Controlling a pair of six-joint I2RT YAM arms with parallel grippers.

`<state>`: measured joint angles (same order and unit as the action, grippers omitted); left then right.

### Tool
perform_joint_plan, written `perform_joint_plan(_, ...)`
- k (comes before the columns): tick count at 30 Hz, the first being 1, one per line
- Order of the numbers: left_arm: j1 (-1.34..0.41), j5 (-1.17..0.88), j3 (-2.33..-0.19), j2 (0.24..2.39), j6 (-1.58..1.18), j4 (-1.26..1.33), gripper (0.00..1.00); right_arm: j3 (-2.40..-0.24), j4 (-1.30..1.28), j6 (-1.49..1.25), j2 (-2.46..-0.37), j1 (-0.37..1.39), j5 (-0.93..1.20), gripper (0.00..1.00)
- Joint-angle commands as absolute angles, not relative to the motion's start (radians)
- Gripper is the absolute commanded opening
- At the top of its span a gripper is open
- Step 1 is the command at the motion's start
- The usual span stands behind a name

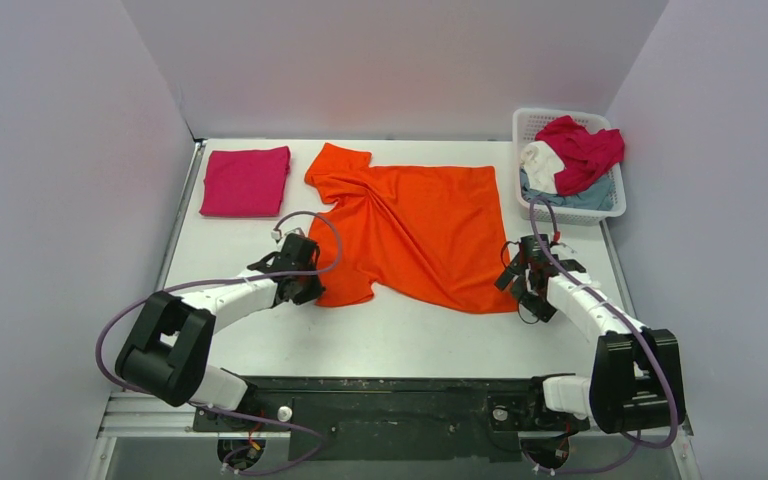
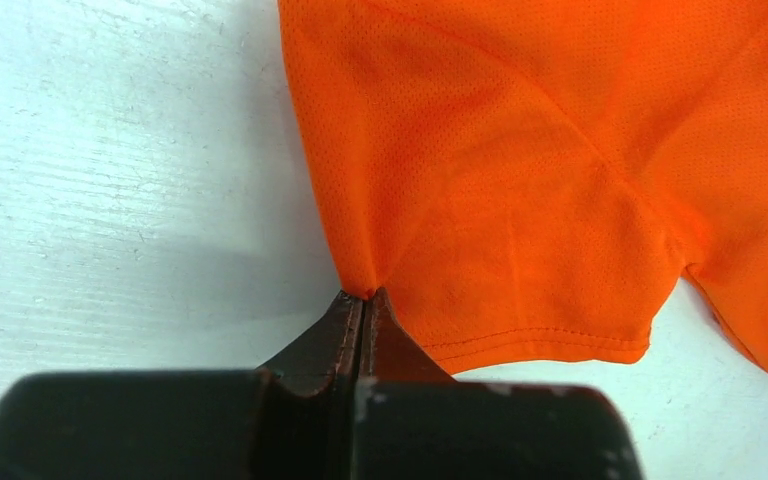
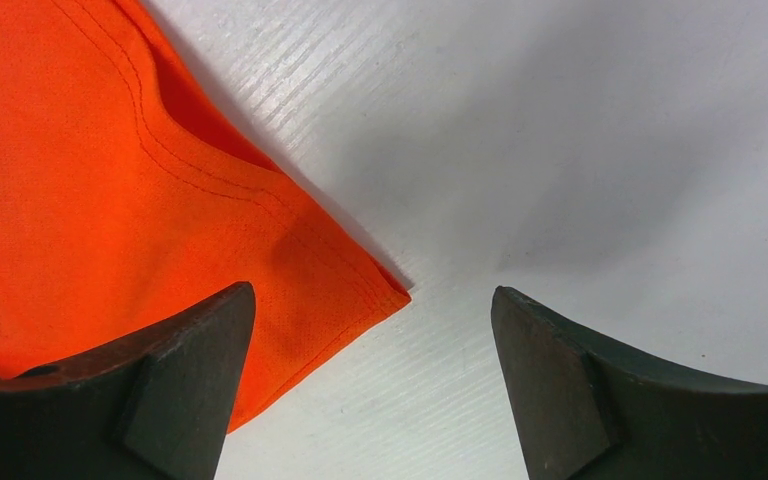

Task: Fold and stack the t-shirts
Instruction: Flatten out the tshirt

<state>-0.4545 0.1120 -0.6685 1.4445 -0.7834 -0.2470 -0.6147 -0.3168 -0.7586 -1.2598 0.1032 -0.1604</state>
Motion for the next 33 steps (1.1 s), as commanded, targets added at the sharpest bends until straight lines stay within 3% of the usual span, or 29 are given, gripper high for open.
perform_joint_plan(1,-0.468,0.164,-0.668,1.431,-0.783,-0.354,0.00,-0.615,-0.332,-0.750,-1.288,0.096,-0.160,0.82)
perform_joint_plan(10,-0.469,0.132,-0.663,1.393,-0.798,-0.328,0.00,-0.645,-0.296,-0.735,-1.378,0.096,-0.110,0.63)
perform_joint_plan(29,-0.468,0.127,-0.663,1.411,-0.822,-0.313,0.00,-0.706,-0.412,-0.852,-1.436,0.263,-0.279,0.39)
perform_joint_plan(33,-0.468,0.126,-0.658,1.396,-0.825,-0.310,0.00,-0.710,-0.410,-0.872,-1.450,0.267,-0.306,0.22)
